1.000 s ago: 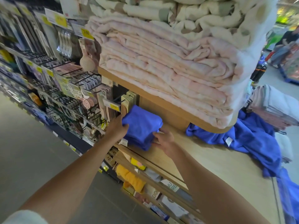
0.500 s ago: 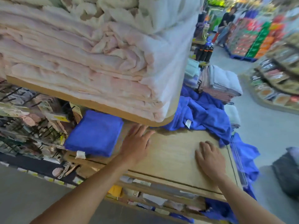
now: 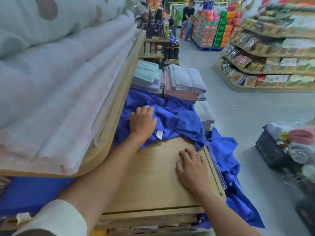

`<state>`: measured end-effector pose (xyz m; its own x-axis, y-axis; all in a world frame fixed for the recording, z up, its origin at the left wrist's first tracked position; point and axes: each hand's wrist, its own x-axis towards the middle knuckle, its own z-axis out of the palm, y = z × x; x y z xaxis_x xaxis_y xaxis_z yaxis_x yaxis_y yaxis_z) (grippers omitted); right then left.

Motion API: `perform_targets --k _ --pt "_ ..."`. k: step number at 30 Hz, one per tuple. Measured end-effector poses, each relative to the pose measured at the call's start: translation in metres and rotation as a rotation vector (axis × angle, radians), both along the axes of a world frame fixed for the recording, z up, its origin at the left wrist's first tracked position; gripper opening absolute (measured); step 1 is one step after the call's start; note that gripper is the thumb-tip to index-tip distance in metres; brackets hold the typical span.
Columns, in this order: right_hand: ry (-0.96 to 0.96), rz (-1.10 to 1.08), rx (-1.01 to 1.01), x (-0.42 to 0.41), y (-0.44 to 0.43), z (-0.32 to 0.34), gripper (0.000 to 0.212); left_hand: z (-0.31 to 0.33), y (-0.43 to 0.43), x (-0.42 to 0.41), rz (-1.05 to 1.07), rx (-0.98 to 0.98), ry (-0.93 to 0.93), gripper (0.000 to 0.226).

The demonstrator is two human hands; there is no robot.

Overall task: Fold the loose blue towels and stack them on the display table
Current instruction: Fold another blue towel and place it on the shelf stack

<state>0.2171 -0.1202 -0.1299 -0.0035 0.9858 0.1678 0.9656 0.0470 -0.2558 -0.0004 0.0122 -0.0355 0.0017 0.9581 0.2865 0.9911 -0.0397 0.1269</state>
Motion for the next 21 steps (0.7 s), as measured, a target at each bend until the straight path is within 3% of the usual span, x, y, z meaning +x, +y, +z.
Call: perform_targets --k 2,4,6,8,11,13,16,18,21 --pt "-0.004 0.002 -0.011 0.001 0.001 -0.001 0.049 0.000 0.017 -0.001 0.104 -0.115 -0.062 0.075" --pt "-0.003 0.002 -0.014 0.002 0.001 -0.001 0.049 -0.005 0.028 -0.004 0.148 -0.221 -0.090 0.078" --pt "0.000 0.003 -0.020 0.001 0.002 -0.001 0.050 -0.009 0.031 -0.007 0.126 -0.227 -0.096 0.052" --pt "0.009 0.005 -0.025 0.001 0.003 -0.001 0.050 -0.010 0.030 -0.008 0.100 -0.089 -0.191 0.027" --pt "0.018 0.009 -0.021 0.003 0.002 -0.001 0.051 0.000 0.027 -0.007 0.012 0.108 -0.489 0.025" --pt "0.024 0.007 -0.014 0.002 0.002 0.000 0.051 0.006 0.028 -0.010 -0.037 0.053 -0.585 0.018" --pt "0.013 0.005 -0.010 0.003 0.000 0.001 0.050 0.004 0.019 -0.016 -0.020 -0.249 -0.291 0.052" --pt "0.018 0.004 -0.003 0.004 -0.002 0.001 0.050 -0.008 0.011 -0.021 -0.008 -0.271 -0.158 0.041" --pt "0.034 0.017 0.012 0.000 -0.002 0.003 0.050 -0.005 0.001 -0.021 -0.027 -0.078 -0.269 0.018"
